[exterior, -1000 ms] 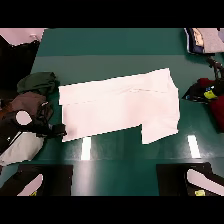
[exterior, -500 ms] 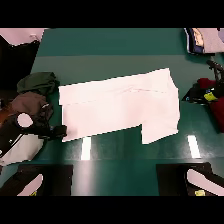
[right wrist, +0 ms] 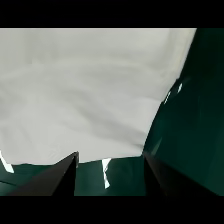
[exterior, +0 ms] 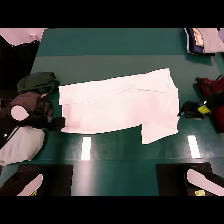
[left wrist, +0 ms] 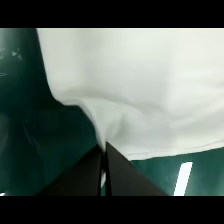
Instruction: Fold the shirts.
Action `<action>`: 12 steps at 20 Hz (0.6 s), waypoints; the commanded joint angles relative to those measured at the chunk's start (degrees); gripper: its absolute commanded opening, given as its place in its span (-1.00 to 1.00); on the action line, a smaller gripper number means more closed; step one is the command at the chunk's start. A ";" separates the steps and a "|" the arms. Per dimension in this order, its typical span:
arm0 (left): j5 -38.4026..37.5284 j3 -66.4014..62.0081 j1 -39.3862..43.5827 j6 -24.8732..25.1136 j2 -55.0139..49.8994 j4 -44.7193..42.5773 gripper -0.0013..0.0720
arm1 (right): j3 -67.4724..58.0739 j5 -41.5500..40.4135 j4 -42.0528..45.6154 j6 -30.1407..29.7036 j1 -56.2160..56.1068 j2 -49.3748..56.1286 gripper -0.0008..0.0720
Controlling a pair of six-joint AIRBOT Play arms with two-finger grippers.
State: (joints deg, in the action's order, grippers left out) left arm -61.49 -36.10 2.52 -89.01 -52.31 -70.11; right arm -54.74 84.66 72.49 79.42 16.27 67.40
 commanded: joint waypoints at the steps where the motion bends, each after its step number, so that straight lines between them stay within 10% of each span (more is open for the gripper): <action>1: -2.51 -4.50 0.00 1.64 0.07 -1.33 -0.89 | 8.46 -2.10 2.49 0.04 0.04 0.02 0.32; 12: -4.11 -4.92 0.00 1.60 0.07 -1.29 -0.89 | 14.91 -14.03 -4.11 1.57 0.00 0.02 0.28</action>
State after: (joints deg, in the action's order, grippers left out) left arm -65.25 -40.88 2.52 -87.46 -52.29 -71.35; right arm -40.42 75.29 72.29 80.88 16.36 67.31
